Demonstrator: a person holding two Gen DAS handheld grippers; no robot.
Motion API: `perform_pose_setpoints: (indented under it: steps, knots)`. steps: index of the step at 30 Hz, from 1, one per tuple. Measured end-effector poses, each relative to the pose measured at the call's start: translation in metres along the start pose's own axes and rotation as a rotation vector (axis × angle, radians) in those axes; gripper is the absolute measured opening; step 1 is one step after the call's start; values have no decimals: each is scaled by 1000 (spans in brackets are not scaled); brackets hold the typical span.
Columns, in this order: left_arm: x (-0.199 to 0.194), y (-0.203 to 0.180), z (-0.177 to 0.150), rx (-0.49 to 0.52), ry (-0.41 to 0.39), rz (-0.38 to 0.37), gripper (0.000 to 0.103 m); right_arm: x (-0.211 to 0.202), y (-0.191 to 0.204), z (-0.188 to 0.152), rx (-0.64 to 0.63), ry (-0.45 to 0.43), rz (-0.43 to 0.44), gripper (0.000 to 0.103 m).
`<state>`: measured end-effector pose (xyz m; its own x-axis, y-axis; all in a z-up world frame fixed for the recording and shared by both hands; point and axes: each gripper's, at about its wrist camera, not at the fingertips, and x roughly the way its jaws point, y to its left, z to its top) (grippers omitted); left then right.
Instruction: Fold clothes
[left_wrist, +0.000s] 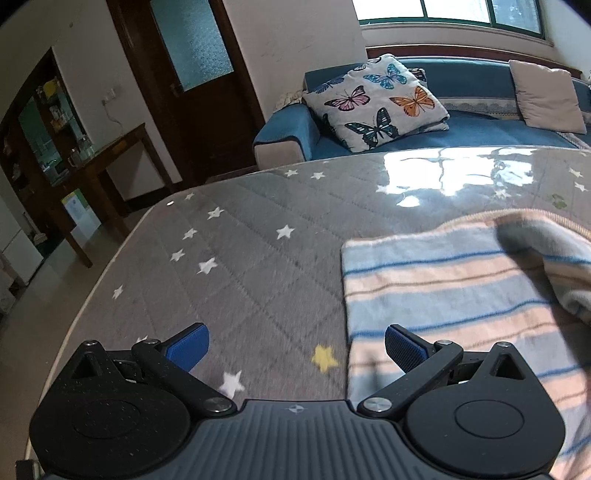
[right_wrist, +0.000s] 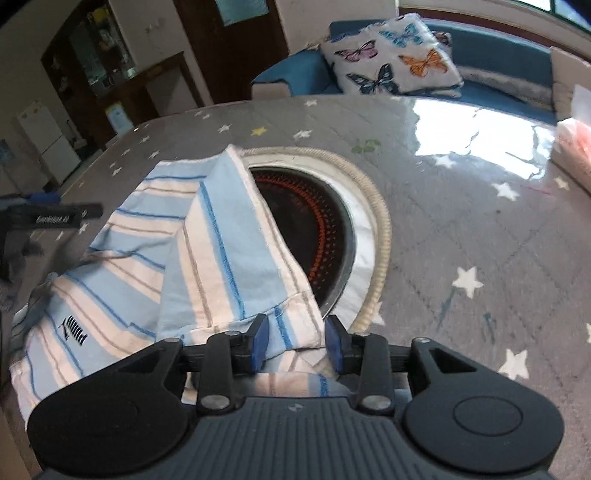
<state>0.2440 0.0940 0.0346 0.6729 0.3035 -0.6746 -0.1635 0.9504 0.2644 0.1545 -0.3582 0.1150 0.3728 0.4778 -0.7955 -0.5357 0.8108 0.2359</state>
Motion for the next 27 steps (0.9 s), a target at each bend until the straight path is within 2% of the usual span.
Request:
perform_pose_setpoints:
  steps: [6,11,16,19,21,23,25,27]
  knots:
    - [13,-5,8,-4,9,-36,102,3,5,2,-32,8,3,10]
    - [25,-7,14,-6,22,-84,101,2,11,7,-66,2,-24,7]
    - [38,-4,23,-19,30,-114,98,-20,16,28,-220,-103,-191,6]
    - [48,-3,29,-30,39,-115,96,-34,8,49,-278,-216,-370,6]
    - [53,-3,30,-35,45,-117,95,-43,-8,66,-242,-300,-460,9]
    - [60,-3,31,-36,53,-117,94,-45,-24,76,-179,-319,-493,12]
    - [65,-3,31,-39,56,-121,94,-46,-45,81,-86,-290,-461,13]
    - [69,-2,32,-49,57,-139,94,-43,-55,80,-29,-251,-389,17]
